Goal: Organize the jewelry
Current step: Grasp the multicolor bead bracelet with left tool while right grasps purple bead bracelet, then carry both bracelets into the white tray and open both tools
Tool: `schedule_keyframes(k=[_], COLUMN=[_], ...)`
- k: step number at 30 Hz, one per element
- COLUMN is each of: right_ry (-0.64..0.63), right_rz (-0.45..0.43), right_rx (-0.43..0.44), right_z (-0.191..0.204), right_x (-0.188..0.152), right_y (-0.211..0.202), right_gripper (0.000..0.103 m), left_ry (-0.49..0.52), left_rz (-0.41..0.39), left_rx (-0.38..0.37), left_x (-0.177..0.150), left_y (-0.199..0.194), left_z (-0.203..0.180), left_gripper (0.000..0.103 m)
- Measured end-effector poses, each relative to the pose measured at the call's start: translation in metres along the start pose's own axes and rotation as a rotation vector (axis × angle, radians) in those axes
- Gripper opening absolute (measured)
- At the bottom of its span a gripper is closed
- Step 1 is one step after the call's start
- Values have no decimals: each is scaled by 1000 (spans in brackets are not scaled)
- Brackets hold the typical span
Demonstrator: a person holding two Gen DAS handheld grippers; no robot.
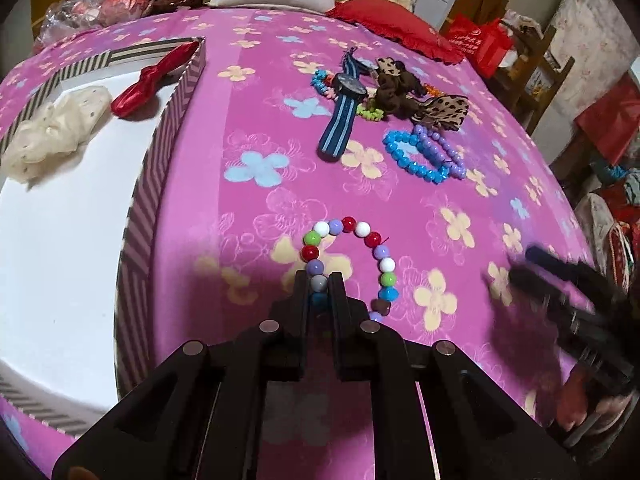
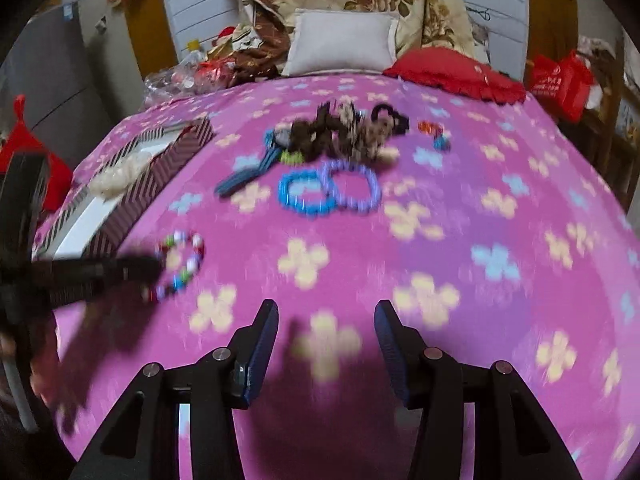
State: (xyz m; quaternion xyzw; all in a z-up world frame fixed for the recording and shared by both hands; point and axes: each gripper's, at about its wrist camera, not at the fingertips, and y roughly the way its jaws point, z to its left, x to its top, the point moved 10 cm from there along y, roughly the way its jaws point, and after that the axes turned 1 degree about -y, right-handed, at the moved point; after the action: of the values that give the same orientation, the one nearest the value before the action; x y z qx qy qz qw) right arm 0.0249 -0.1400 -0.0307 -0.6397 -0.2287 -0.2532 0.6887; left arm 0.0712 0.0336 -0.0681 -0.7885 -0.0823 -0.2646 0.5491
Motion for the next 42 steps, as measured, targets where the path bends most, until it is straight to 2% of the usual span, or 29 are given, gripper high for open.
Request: schedule_keyframes(k=[4, 6, 9, 11, 14, 17, 21, 22, 27, 30, 35, 42], right_ry=[36, 46, 105, 129, 144, 226, 340, 360, 370, 358, 316, 225], right_rz=[2, 18, 65, 90, 126, 160, 171, 171, 155, 121, 73, 45], right_rx=[-46, -26, 14, 13, -8, 15, 54, 61, 66, 83, 107, 159], right_z=[-7, -1, 7, 8, 8, 0, -16, -18, -23, -20, -4, 54], right_x=[41, 58, 75, 80, 83, 85, 85, 85, 84, 89, 101, 111], right_y=[17, 29, 55, 70, 91, 107, 119, 119, 104, 82, 47, 8], right_gripper=[48, 48, 41, 38, 35, 28, 13, 9, 9, 9, 9, 9], left_ry=[-6, -12, -46, -59, -45, -33, -38, -38, -1, -1, -3, -83], left_rz=[-39, -33, -21, -22, -27, -34, -32, -34, -33, -42, -111, -220], left_rx=[-47, -65, -112, -134, -125, -118, -128, -126, -89, -109, -188, -244], left_x=[-3, -2, 0, 1, 0, 0, 2, 2, -1, -1, 12, 33], left_y=[-2, -2, -1, -1, -2, -2, -1, -1, -1, -9, -47, -105], left_z=[1, 2, 4, 5, 3, 1, 1, 1, -3, -7, -15, 13], left_gripper=[8, 9, 9, 9, 9, 9, 9, 9, 8, 8, 8, 8])
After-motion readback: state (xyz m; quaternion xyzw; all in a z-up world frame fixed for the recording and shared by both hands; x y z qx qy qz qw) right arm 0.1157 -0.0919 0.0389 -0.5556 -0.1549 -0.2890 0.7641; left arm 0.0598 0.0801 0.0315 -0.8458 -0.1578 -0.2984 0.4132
